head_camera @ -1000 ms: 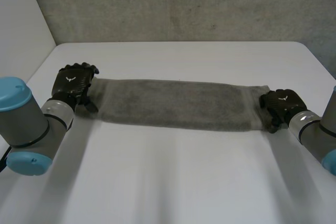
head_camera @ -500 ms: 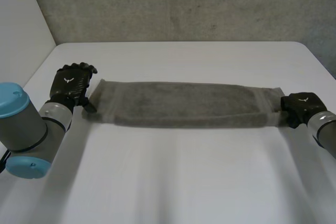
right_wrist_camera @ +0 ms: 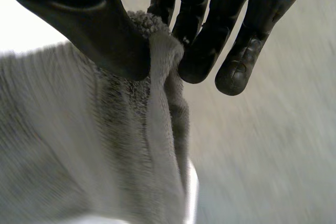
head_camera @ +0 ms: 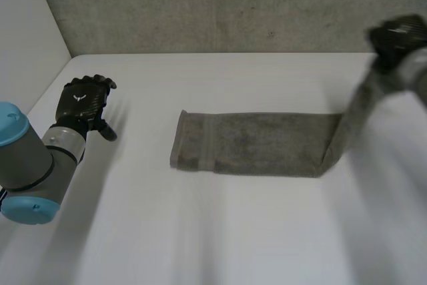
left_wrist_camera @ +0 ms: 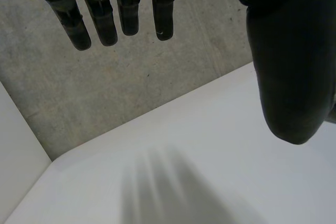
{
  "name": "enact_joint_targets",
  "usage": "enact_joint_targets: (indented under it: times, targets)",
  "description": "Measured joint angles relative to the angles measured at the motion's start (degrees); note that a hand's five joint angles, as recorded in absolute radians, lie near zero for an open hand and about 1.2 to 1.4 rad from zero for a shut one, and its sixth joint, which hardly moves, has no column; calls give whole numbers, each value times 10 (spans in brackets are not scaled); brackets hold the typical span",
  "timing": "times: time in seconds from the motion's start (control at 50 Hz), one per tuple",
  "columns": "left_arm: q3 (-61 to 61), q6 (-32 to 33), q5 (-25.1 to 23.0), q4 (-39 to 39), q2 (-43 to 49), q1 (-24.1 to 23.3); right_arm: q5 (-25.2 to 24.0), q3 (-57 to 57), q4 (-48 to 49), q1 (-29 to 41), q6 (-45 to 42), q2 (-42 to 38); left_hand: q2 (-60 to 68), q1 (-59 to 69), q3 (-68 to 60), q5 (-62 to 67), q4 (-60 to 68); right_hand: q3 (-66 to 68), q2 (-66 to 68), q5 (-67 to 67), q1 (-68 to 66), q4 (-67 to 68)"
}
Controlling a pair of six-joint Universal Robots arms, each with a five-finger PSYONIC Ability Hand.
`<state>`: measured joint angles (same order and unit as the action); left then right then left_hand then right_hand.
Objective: Fold the towel.
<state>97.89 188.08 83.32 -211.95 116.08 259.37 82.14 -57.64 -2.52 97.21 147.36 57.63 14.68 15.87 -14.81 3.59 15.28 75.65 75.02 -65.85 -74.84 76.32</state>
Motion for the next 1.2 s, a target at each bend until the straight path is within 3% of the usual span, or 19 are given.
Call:
enact_joint_targets:
  times: [0.1,0.24,0.36,0.42,0.52,0.66,0.92,1.06,1.2]
  targets:
    - [4,0,0,-2,0,0,35,55,9,154,1,-39,0,0,0,0,0,2,0,-1,0,0]
    - [8,1,0,-6,-1,-1,51,101,19,314,-10,-136,0,0,0,0,0,-19,-19,19,20,-25]
    - [9,1,0,-8,-1,-1,64,124,17,378,-49,-215,0,0,0,0,0,-465,-464,478,459,-470]
    - [9,1,-1,-8,-1,-2,81,123,16,380,-61,-224,0,0,0,0,0,-526,-524,551,517,-532]
    - [9,1,-2,-8,-1,-6,104,99,14,357,-65,-204,0,0,0,0,0,-528,-525,558,518,-540]
    - [11,2,-5,-7,1,-14,110,-6,20,290,-45,-119,0,0,0,0,0,-528,-525,557,518,-540]
    - [29,7,-72,-8,1,-64,39,-254,62,159,72,3,0,0,0,0,0,-474,-468,468,469,-480]
    - [33,8,-79,-8,2,-83,3,-331,120,112,91,13,0,0,0,0,0,-377,-372,379,369,-384]
    - [33,8,-76,-8,1,-85,-1,-340,151,105,90,-3,0,0,0,0,0,-63,-52,67,68,-71]
